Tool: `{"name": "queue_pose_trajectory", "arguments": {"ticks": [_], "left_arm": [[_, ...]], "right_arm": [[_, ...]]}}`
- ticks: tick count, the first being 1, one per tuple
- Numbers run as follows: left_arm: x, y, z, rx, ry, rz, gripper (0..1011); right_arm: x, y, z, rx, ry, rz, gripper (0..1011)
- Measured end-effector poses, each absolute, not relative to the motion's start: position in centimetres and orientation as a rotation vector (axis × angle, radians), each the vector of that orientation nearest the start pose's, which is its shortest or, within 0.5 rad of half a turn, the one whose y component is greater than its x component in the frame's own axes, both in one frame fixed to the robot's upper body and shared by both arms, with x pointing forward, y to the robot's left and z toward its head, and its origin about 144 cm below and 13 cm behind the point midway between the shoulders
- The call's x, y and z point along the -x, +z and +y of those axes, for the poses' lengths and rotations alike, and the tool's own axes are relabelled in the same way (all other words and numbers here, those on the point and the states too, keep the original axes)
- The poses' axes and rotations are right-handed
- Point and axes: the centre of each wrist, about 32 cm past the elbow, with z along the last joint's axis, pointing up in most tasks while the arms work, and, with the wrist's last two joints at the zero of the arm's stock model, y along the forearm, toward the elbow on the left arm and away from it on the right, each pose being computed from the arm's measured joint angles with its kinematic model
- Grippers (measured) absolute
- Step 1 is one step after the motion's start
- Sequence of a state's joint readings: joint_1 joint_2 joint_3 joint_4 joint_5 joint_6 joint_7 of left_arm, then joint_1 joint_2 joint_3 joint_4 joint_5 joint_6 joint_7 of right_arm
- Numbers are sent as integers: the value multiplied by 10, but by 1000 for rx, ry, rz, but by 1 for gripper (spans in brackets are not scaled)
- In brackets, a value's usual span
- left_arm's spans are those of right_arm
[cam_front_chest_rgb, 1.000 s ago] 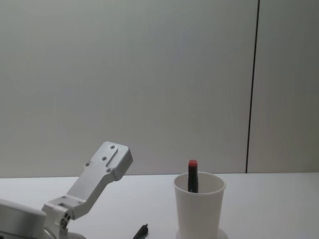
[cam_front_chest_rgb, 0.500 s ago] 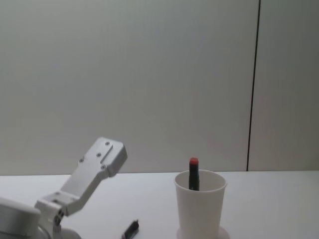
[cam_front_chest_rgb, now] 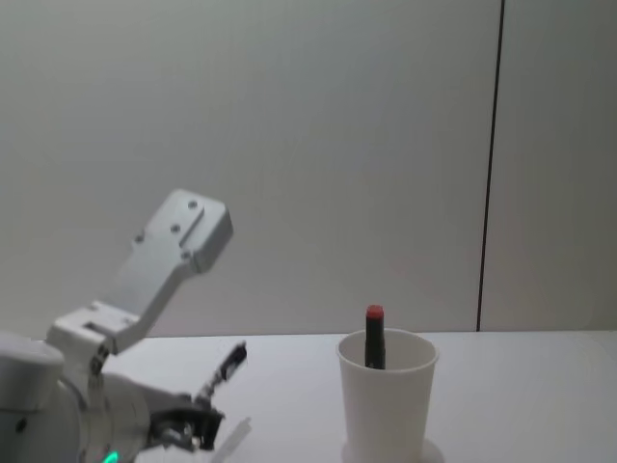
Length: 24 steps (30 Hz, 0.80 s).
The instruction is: Place the pen into the pen holder.
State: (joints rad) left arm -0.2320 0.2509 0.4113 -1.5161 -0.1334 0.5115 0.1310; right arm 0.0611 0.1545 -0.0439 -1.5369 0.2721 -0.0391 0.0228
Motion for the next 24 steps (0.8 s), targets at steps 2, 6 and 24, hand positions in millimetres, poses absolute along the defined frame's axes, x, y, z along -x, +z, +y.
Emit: {"name": "queue_pose_trajectory", "arguments": {"ticks": [2, 6, 24], "left_arm": [[-499, 1179, 180, -500, 1360, 46, 131], [-497, 1185, 179, -469, 1384, -6, 131], [-490, 1194, 179, -292, 1421, -276, 131]], "right_arm": [[-477, 1154, -261, -136, -1508, 44, 1002], [-477, 1154, -261, -136, -1509, 44, 1002], [-477, 1154, -261, -136, -1508, 44, 1002]]}}
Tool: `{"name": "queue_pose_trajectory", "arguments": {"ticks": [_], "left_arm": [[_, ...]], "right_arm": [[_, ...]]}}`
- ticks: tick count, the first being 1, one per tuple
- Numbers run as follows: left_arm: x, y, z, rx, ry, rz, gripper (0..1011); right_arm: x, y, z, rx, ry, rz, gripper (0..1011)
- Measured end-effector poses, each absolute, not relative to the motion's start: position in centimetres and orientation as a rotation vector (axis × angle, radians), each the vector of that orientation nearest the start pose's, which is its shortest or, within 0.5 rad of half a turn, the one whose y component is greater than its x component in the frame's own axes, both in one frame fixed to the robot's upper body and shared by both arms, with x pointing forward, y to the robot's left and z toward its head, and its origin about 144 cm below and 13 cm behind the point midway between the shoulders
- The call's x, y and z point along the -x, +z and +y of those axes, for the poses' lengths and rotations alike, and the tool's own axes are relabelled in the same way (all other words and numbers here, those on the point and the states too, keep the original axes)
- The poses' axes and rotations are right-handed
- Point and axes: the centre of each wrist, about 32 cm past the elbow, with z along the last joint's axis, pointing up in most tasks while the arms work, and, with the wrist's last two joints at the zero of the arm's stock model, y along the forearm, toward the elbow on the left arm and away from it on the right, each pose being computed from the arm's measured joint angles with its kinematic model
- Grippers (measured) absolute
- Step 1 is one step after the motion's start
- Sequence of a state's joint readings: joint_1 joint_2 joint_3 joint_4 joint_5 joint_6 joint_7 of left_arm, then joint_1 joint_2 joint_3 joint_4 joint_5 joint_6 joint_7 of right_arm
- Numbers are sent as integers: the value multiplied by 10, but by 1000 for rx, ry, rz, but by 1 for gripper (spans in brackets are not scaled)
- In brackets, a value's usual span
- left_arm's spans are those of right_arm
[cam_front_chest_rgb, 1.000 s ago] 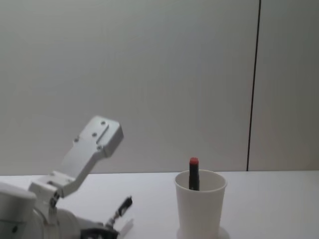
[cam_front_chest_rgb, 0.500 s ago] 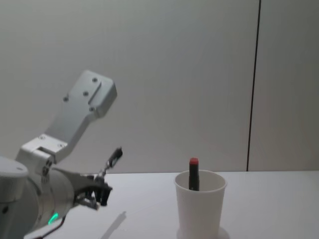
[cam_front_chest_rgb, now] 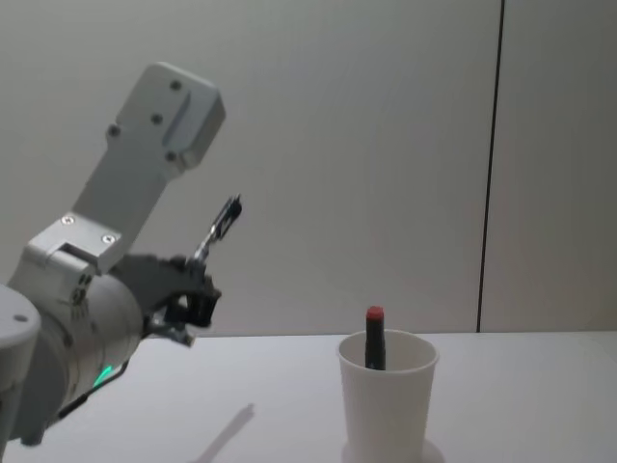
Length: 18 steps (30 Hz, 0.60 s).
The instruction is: Place the pen into the pen holder.
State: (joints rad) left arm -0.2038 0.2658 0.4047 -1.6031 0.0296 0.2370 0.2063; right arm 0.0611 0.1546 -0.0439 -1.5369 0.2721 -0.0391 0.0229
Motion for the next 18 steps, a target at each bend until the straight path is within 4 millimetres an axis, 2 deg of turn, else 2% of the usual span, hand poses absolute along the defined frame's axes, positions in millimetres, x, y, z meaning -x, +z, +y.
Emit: {"name": "queue_pose_trajectory", "arguments": {"ticks": [18], "left_arm": [[-501, 1192, 181, -50, 1290, -512, 131]], "right_arm": [[-477, 1154, -261, -136, -1509, 44, 1002]]}}
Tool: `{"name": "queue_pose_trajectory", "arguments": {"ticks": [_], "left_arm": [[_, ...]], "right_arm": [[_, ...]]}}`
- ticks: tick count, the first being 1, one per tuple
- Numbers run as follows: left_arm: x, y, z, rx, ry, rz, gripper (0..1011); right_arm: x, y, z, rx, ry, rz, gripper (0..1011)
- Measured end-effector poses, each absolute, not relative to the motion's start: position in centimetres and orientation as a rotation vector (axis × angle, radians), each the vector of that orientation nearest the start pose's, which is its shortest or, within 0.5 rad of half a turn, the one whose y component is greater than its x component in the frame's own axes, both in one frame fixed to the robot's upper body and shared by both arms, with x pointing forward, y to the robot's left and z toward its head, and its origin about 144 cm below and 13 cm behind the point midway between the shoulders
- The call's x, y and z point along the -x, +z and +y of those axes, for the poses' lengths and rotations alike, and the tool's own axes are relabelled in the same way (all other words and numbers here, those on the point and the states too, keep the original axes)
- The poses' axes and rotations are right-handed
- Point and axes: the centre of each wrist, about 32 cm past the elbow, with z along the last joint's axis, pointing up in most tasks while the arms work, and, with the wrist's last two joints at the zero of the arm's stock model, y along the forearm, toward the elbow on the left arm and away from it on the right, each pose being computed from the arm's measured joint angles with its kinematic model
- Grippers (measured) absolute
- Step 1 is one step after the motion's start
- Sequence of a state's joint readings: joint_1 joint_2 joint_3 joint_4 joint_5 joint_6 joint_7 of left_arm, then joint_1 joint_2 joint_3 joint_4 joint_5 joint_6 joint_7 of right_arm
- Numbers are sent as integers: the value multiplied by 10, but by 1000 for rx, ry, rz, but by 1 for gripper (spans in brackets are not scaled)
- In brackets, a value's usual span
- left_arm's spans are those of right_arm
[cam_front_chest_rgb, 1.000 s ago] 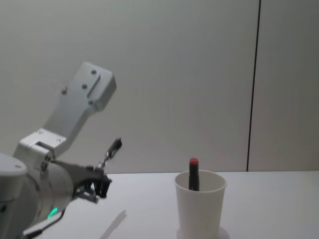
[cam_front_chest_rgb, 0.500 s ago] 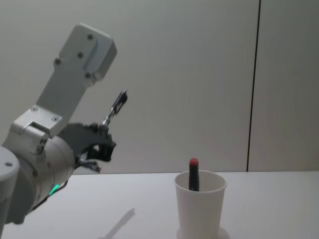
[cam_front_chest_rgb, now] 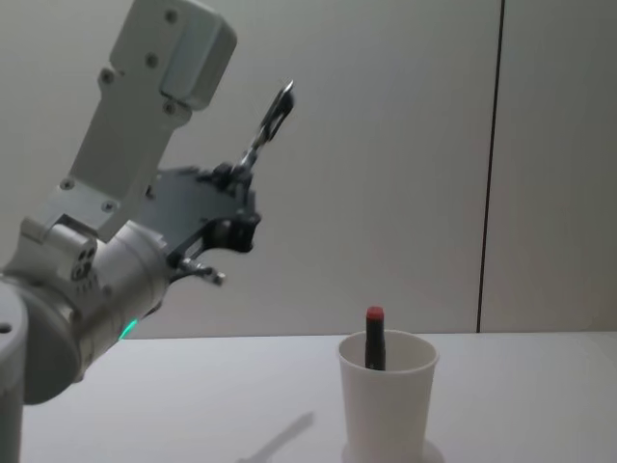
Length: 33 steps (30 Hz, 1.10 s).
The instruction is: Place the pen into the pen holder.
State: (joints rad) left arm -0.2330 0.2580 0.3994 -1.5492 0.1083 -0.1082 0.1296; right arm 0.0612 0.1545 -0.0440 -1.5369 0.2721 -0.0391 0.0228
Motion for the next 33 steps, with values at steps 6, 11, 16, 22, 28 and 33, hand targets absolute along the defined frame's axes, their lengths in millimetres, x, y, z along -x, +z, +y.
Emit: {"name": "queue_pose_trajectory", "arguments": {"ticks": [6, 11, 16, 22, 28, 33], "left_arm": [[-508, 1192, 181, 31, 1213, -571, 131], [-515, 1191, 179, 97, 1138, -613, 131], [-522, 1190, 176, 157, 1068, -640, 131], [-531, 1189, 171, 226, 987, -666, 131], [-537, 1188, 167, 268, 936, -684, 131], [-540, 1188, 165, 289, 913, -694, 131]], "right_arm": [[-477, 1154, -261, -136, -1509, 44, 1002], [-477, 1154, -261, -136, -1509, 44, 1002], [-477, 1154, -261, -136, -1509, 44, 1002], [-477, 1154, -261, -136, -1509, 44, 1002], [-477, 1154, -261, -136, -1509, 44, 1002], [-476, 1154, -262, -142, -1495, 44, 1002]]}}
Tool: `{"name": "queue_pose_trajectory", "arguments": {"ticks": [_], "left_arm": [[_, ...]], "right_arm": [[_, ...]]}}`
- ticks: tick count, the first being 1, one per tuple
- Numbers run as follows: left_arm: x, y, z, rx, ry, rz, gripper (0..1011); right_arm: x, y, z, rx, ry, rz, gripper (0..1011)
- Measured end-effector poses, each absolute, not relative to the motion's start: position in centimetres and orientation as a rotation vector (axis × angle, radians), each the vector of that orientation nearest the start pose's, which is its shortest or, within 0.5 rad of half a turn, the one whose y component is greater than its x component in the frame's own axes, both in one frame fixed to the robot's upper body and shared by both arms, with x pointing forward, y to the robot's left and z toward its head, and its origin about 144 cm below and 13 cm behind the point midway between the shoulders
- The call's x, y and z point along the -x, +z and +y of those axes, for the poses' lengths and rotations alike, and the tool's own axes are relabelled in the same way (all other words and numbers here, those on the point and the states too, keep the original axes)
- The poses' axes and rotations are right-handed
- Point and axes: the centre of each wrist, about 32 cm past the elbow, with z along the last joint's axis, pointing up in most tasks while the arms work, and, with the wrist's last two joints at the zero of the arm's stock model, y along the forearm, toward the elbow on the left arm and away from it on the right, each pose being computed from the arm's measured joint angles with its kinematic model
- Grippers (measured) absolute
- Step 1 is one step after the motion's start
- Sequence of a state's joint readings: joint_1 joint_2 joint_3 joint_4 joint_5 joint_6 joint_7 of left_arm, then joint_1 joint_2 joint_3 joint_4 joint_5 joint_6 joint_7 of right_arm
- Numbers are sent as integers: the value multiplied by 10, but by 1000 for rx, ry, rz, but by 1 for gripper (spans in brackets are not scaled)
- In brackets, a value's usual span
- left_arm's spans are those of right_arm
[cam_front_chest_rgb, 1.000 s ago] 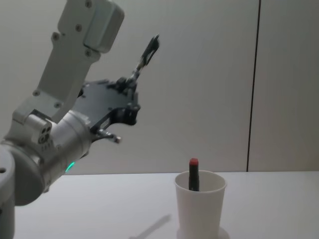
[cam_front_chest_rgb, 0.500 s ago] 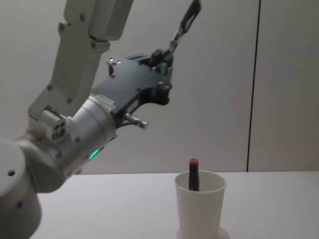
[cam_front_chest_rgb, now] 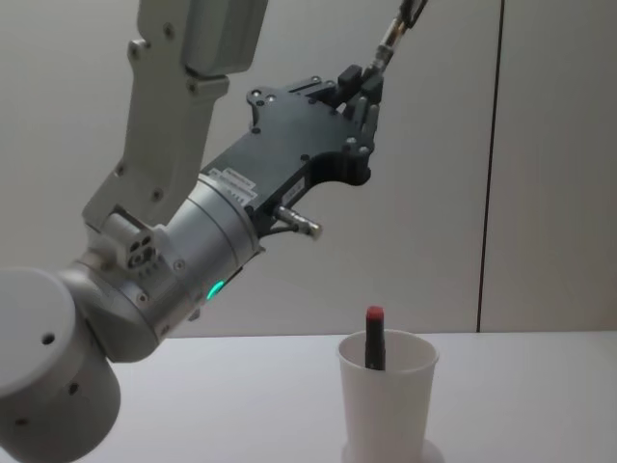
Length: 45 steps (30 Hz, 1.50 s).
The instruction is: Place the pen into the pen holder.
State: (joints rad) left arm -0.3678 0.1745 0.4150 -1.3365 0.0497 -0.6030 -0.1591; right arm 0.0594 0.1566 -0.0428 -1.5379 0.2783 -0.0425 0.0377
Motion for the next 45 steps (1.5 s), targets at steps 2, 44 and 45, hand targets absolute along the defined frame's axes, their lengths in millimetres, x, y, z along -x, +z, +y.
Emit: {"name": "queue_pose_trajectory", "arguments": {"ticks": [2, 44, 45], "left_arm": [[-541, 1188, 164, 297, 902, -698, 131], [-545, 1187, 160, 333, 859, -717, 131], [-546, 1187, 160, 333, 859, -717, 131]], "right_arm": [[-476, 1154, -262, -146, -1488, 42, 1002], [-470, 1218, -270, -361, -924, 50, 1002], [-470, 1220, -270, -364, -914, 49, 1002]]}}
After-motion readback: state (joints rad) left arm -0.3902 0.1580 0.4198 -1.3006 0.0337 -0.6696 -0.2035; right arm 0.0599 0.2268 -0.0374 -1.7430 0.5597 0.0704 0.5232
